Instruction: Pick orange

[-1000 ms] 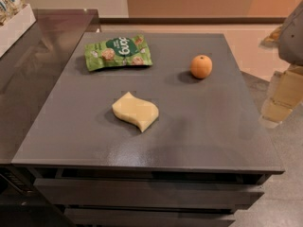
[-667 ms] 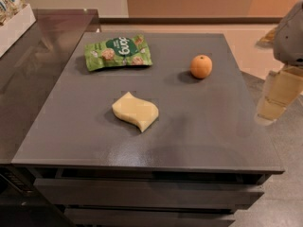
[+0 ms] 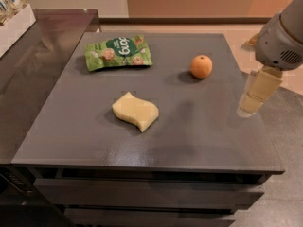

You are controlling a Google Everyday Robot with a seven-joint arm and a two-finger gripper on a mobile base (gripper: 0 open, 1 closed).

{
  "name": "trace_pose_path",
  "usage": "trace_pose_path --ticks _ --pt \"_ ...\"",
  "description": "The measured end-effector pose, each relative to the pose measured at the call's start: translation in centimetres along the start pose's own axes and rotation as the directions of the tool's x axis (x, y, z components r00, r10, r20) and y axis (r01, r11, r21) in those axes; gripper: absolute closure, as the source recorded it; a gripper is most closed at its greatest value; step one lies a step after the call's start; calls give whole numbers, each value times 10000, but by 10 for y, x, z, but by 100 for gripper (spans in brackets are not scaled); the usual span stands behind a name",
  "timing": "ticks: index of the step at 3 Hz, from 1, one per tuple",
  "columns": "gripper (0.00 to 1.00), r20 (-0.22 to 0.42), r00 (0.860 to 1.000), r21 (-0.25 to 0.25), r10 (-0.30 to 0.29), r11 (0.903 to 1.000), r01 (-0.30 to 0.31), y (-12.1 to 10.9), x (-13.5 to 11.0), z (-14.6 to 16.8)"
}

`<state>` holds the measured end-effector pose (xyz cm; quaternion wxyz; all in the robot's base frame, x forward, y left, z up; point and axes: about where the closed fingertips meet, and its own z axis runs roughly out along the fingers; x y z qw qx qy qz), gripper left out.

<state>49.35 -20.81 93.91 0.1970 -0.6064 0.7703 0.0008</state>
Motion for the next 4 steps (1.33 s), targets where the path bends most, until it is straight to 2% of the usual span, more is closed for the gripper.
trace_pose_path --ticks 1,2,3,4 --pt "0 825 9959 150 359 9992 -373 -39 -6 33" --pt "0 1662 9823 281 858 9954 -917 -88 -13 75" --pt "0 2243 9643 318 1408 9879 -1516 -125 -19 105" --pt "0 2593 9501 78 1736 9833 -1818 -144 -31 124"
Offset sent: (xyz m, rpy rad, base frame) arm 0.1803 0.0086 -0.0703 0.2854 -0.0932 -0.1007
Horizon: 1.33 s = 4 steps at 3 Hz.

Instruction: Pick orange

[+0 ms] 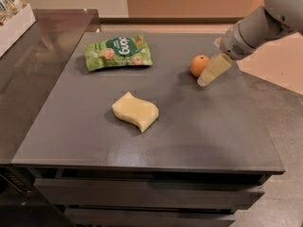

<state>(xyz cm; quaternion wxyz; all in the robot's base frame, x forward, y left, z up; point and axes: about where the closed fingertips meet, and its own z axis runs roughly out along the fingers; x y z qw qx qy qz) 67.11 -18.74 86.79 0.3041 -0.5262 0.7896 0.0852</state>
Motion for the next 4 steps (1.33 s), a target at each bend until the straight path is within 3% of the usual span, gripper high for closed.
trace_pose_path --ticks 1,2,4 --pt "0 183 9996 -379 221 9991 -214 -1 -8 15" --pt "18 221 9992 -750 335 9967 -318 3 -12 24" --pt "64 238 9988 -986 418 9944 -392 12 -21 14"
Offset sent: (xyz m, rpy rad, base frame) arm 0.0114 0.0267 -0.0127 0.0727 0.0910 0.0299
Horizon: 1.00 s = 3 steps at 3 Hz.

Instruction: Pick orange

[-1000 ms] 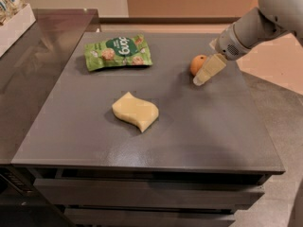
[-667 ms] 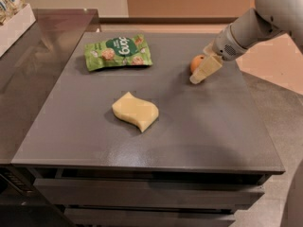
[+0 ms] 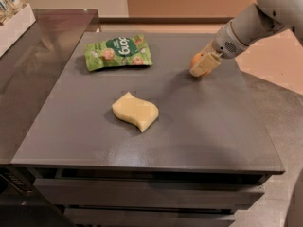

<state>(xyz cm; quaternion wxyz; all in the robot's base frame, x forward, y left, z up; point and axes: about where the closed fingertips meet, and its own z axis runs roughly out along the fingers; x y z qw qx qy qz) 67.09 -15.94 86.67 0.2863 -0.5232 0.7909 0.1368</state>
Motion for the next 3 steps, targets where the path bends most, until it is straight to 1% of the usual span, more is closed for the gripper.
trace_pose_path --ticks 1,2,3 --pt "87 209 9988 -270 -447 9986 453 21 -27 -17" --pt "100 583 9917 -558 -1147 9914 1179 48 -62 -39" --pt "100 919 9806 -669 -1732 9815 1796 67 -90 -59"
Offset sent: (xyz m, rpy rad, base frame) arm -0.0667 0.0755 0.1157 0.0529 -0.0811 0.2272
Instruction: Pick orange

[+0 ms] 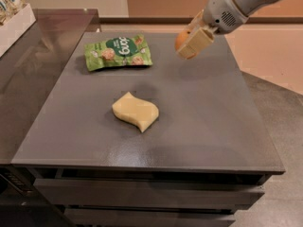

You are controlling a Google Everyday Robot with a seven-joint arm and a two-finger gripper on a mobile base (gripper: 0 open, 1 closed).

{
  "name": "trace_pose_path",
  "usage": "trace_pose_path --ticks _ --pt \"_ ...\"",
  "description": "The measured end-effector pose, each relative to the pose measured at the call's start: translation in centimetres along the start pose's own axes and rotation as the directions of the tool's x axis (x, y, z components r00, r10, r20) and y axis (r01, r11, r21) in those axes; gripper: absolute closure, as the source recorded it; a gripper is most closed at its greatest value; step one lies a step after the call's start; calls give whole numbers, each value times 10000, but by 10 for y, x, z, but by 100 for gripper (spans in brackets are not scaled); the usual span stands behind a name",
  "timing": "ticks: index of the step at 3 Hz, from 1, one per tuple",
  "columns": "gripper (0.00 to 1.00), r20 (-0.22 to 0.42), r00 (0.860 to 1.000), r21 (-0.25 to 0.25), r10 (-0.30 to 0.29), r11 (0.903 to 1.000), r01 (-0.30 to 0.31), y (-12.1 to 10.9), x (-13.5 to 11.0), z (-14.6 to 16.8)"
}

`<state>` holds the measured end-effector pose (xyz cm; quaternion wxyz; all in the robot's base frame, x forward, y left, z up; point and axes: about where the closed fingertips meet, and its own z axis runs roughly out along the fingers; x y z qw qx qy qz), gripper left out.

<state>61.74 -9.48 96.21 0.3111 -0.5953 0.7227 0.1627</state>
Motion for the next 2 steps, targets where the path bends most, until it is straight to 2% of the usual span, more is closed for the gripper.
trace_pose_path --ticks 1,2 --pt "100 59 9991 145 -415 9990 415 6 -15 -10" --pt "100 63 9990 159 -446 9989 445 6 -16 -11"
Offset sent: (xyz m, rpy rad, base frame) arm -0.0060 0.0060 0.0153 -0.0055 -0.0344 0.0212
